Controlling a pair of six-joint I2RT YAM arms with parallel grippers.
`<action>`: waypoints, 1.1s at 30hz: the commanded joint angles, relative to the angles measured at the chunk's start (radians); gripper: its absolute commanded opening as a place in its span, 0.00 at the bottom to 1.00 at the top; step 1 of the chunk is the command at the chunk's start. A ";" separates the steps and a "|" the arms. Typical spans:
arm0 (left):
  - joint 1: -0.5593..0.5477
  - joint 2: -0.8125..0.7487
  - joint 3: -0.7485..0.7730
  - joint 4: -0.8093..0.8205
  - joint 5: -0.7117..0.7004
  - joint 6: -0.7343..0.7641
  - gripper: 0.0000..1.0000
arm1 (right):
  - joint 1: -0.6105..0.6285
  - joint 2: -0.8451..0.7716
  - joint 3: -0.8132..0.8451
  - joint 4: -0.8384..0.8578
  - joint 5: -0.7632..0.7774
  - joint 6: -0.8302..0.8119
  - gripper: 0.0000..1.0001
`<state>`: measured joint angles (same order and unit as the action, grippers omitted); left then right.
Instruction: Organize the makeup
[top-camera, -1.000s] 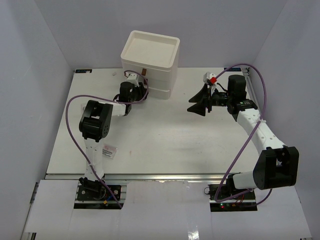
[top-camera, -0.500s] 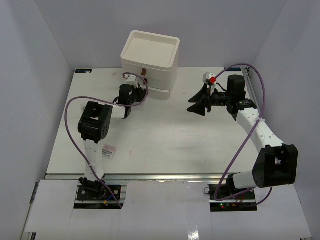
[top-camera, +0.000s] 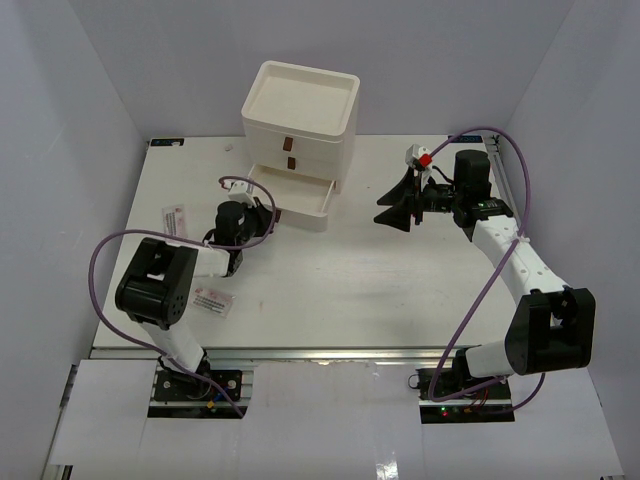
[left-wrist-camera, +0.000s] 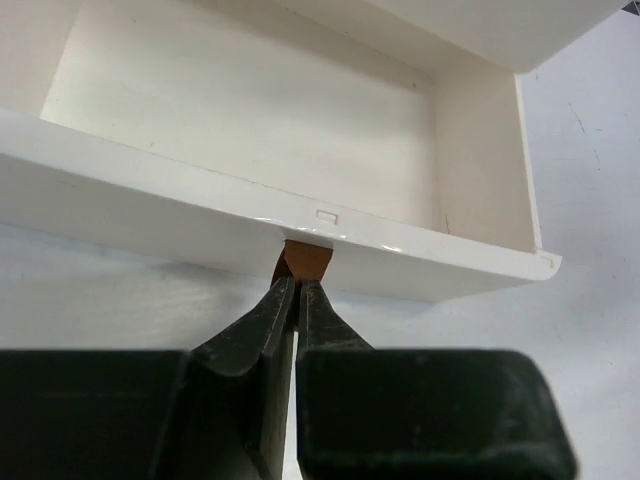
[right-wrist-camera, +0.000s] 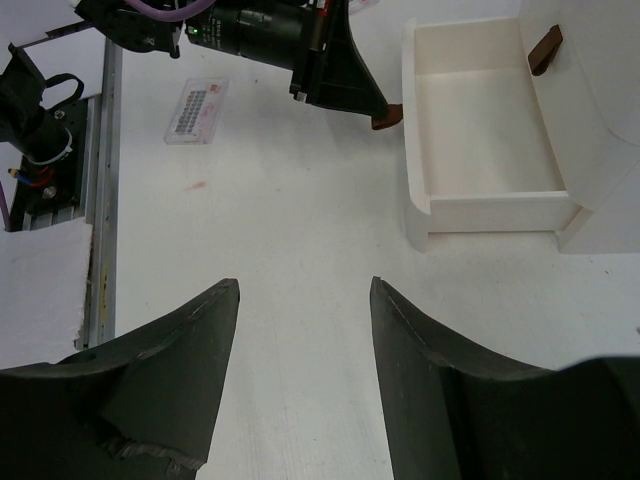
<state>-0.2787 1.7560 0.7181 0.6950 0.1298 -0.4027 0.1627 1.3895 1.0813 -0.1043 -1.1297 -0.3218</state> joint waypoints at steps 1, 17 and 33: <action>0.003 -0.086 -0.061 -0.003 -0.024 -0.081 0.36 | -0.006 0.003 -0.014 0.023 -0.028 0.002 0.62; 0.053 -0.317 0.050 -0.415 -0.133 -0.187 0.98 | -0.005 0.013 -0.009 -0.009 -0.007 -0.025 0.64; 0.493 0.097 0.506 -0.917 -0.216 0.041 0.98 | -0.005 -0.007 -0.006 -0.011 -0.018 -0.025 0.65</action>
<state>0.2187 1.7686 1.1221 -0.0975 0.0749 -0.5388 0.1627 1.3987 1.0813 -0.1196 -1.1259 -0.3336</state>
